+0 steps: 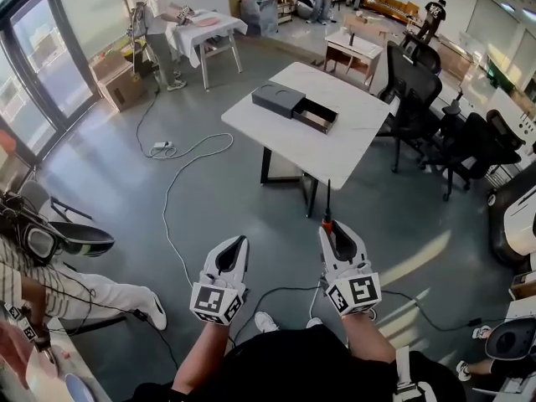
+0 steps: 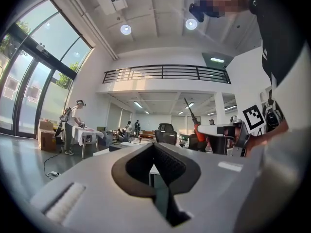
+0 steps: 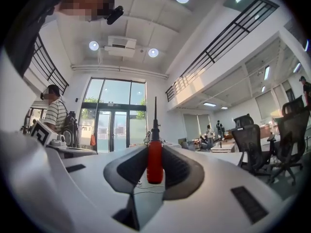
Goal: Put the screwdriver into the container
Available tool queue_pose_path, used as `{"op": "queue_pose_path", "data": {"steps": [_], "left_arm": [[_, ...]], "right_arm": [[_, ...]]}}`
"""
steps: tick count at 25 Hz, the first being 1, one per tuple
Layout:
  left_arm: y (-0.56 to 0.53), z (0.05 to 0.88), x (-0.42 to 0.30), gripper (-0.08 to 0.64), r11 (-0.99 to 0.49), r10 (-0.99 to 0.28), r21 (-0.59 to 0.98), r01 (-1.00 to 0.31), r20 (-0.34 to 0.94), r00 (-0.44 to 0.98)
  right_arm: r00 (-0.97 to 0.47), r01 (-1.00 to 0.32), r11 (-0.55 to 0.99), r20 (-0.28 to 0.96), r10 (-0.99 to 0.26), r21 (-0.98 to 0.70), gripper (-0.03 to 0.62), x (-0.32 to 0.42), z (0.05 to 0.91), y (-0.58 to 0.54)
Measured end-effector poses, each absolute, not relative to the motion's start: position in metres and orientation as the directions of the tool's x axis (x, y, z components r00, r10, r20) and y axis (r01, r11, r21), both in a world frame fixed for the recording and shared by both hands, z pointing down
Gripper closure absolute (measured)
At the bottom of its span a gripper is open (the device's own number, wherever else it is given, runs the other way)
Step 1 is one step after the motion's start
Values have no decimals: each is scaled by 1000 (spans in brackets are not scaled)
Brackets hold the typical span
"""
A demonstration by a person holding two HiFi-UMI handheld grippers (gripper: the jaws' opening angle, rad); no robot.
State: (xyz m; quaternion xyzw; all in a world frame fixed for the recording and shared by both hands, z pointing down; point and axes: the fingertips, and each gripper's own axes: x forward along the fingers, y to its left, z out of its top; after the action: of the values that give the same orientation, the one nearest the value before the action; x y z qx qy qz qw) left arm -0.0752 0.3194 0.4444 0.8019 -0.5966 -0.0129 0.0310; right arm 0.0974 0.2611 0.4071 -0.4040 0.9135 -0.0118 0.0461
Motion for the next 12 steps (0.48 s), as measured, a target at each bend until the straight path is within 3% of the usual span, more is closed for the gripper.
{"op": "queue_pose_path", "data": {"steps": [12], "left_arm": [[307, 455, -102, 551, -363, -930, 84, -928, 27, 366]], "right_arm": [[-614, -785, 617, -62, -787, -58, 495, 72, 410, 258]]}}
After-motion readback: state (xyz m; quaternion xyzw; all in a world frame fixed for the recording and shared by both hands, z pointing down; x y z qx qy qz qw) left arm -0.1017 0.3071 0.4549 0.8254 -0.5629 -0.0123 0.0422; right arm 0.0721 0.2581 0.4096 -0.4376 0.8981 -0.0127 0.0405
